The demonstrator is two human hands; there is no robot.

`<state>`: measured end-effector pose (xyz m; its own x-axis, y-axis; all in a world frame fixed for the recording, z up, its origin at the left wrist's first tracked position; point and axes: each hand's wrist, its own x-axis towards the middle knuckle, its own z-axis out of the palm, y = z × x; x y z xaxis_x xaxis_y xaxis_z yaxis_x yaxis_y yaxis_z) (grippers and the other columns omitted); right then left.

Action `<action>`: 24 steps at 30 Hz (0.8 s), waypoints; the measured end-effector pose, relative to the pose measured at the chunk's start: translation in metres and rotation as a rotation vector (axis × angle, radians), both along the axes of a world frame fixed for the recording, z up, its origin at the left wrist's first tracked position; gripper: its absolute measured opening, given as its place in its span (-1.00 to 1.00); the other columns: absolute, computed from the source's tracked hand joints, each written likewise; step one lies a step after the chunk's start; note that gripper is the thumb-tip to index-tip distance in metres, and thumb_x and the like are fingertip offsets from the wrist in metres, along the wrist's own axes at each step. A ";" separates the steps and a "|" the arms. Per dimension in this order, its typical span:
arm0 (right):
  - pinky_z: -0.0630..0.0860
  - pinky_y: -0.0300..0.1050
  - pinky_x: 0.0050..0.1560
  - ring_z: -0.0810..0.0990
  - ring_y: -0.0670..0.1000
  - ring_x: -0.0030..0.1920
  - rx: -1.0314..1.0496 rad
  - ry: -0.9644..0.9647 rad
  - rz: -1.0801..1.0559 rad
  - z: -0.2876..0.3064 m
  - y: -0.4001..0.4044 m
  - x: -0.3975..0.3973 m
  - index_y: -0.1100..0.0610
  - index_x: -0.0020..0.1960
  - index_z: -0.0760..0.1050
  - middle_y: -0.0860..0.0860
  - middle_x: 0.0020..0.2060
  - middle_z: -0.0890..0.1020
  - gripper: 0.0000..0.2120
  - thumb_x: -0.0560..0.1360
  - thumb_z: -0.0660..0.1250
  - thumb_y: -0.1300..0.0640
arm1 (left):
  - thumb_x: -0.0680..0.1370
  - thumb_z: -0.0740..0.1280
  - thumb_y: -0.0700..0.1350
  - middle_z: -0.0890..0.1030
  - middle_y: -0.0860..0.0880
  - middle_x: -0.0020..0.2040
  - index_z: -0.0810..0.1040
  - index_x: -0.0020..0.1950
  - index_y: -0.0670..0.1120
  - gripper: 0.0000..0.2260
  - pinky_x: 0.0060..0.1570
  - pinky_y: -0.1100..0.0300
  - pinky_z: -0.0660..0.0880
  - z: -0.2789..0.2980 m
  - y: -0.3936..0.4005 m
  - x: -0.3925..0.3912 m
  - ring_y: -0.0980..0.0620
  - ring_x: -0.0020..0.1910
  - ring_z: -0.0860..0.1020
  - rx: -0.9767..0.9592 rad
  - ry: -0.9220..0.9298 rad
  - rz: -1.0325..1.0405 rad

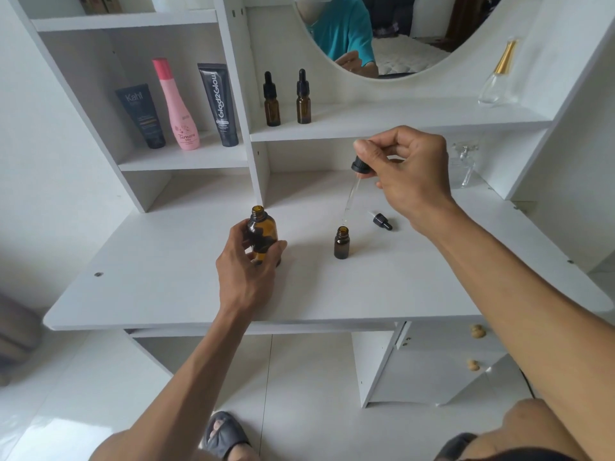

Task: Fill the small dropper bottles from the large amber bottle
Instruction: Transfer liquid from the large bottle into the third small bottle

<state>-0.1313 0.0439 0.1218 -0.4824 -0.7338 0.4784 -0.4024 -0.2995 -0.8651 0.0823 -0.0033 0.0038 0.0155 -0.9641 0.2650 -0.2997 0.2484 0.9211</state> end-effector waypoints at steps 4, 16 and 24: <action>0.46 -0.38 -0.39 0.73 0.00 -0.32 0.015 0.006 -0.003 -0.005 -0.001 -0.001 0.01 -0.23 0.58 0.07 -0.25 0.72 -0.85 0.48 0.51 0.06 | 0.47 0.50 -0.06 0.57 0.17 0.00 0.46 0.30 0.01 -0.56 -0.19 0.54 0.45 0.000 0.001 0.000 0.48 -0.14 0.53 0.004 -0.010 -0.004; 0.45 -0.37 -0.37 0.73 -0.05 -0.33 0.047 0.030 -0.021 -0.011 -0.003 -0.003 0.08 -0.19 0.62 0.05 -0.26 0.71 -0.87 0.48 0.51 0.07 | 0.46 0.51 -0.06 0.58 0.19 0.00 0.47 0.29 0.02 -0.56 0.03 0.29 0.52 0.002 0.002 -0.002 0.33 0.01 0.55 0.000 -0.006 0.002; 0.44 -0.38 -0.38 0.73 -0.03 -0.32 0.049 0.047 -0.016 -0.014 -0.008 0.001 0.03 -0.23 0.60 0.06 -0.27 0.71 -0.85 0.47 0.51 0.07 | 0.46 0.51 -0.06 0.59 0.16 0.01 0.47 0.31 -0.01 -0.54 0.04 0.29 0.52 0.002 0.001 0.001 0.21 0.04 0.57 -0.006 -0.003 0.008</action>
<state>-0.1301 0.0357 0.1081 -0.4721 -0.7495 0.4640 -0.4471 -0.2501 -0.8588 0.0829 -0.0019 0.0056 0.0227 -0.9624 0.2708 -0.3048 0.2513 0.9187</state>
